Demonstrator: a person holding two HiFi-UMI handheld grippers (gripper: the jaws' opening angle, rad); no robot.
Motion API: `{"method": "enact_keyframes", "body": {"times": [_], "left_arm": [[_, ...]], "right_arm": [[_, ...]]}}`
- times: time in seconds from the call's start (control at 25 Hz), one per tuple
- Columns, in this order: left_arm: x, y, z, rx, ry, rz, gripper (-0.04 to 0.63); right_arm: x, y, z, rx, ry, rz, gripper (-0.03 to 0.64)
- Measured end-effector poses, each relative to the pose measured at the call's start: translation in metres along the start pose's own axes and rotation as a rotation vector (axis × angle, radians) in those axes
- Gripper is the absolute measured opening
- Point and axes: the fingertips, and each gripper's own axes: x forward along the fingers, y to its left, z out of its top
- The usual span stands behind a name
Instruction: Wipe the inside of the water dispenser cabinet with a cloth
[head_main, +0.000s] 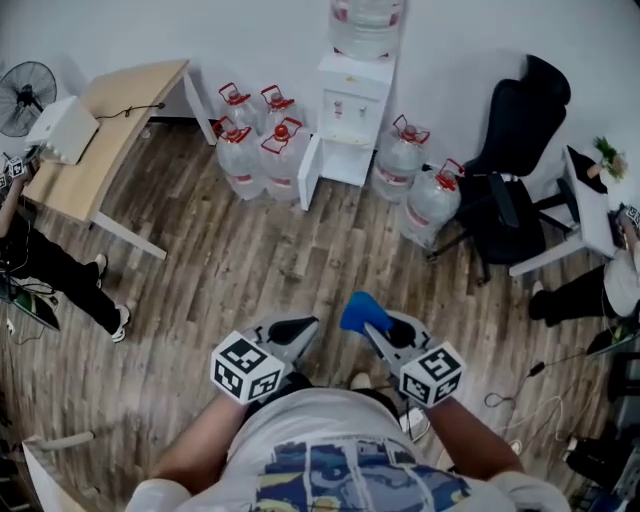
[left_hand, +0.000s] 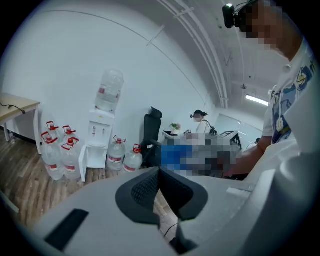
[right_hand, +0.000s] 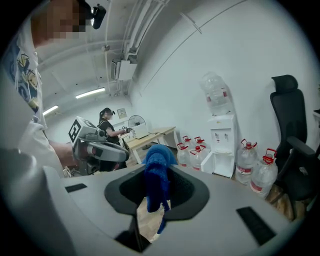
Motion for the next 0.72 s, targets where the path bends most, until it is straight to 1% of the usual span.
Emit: {"method": "enact_keyframes", "body": {"times": [0.24, 0.4, 0.56, 0.72], "left_arm": [[-0.051, 0.077, 0.006, 0.018, 0.021, -0.039, 0.003], [-0.066, 0.115, 0.008, 0.014, 0.040, -0.067, 0.003], [-0.056, 0.136, 0.015, 0.005, 0.038, -0.103, 0.003], [-0.030, 0.155, 0.029, 0.007, 0.041, -0.124, 0.003]], "right_arm": [[0.081, 0.033, 0.022, 0.001, -0.009, -0.043, 0.086], [0.111, 0.045, 0.031, 0.013, -0.002, -0.084, 0.086], [0.119, 0.035, 0.034, 0.021, 0.024, -0.122, 0.086], [0.129, 0.001, 0.042, 0.036, 0.026, -0.159, 0.086]]}}
